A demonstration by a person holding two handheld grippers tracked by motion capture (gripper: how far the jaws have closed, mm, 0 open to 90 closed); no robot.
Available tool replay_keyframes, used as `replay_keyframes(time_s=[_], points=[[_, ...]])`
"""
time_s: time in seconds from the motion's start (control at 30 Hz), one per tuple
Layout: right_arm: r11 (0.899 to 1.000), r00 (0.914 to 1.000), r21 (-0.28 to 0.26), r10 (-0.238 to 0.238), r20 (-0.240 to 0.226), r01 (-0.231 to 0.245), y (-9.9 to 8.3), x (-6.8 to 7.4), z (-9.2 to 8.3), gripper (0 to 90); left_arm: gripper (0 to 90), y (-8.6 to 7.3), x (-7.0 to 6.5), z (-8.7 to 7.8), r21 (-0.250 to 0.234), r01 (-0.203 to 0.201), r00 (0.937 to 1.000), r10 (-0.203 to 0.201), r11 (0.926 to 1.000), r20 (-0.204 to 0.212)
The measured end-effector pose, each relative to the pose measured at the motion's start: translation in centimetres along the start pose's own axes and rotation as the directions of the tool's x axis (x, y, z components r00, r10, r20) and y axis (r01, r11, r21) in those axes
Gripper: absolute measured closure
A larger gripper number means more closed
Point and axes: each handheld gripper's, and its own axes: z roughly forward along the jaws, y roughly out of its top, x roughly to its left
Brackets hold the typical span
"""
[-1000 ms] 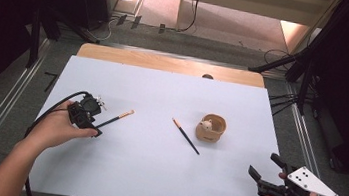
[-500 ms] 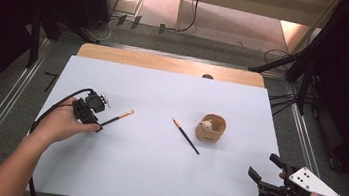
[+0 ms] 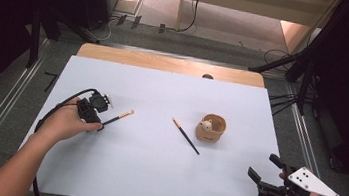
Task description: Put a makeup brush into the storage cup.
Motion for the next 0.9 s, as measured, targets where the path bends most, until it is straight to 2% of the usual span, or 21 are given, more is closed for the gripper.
replay_keyframes(time_s=[0.23,0.43,0.57,0.63,0.83,0.9], points=[[1.000,1.0000,0.003,0.000,0.001,0.000,0.0,0.0,0.1,13.2,71.8,0.5,0.3,0.2,0.008,0.005,0.9997,-0.005,1.0000,0.024],[1.000,1.0000,0.003,0.002,0.003,-0.002,-0.1,0.0,0.1,13.2,74.8,0.6,0.3,0.3,0.010,0.010,0.9995,-0.011,0.9999,0.029],[1.000,1.0000,0.003,-0.007,0.001,0.007,0.0,0.0,0.2,13.2,77.2,1.0,0.0,0.4,0.038,0.002,1.0000,-0.002,0.9993,0.009],[1.000,1.0000,0.010,-0.005,0.004,0.005,0.0,0.1,0.2,13.2,79.0,1.1,-0.3,0.5,0.043,-0.018,0.9998,0.018,0.9989,-0.001],[1.000,0.9999,0.017,-0.011,-0.001,0.011,0.0,0.3,0.6,13.2,84.5,1.2,-0.4,0.5,0.051,-0.049,0.9988,0.048,0.9975,0.011],[1.000,0.9998,0.018,-0.017,-0.003,0.018,0.0,0.3,0.6,13.3,85.1,1.3,-0.2,0.5,0.052,-0.030,0.9993,0.029,0.9982,0.022]])
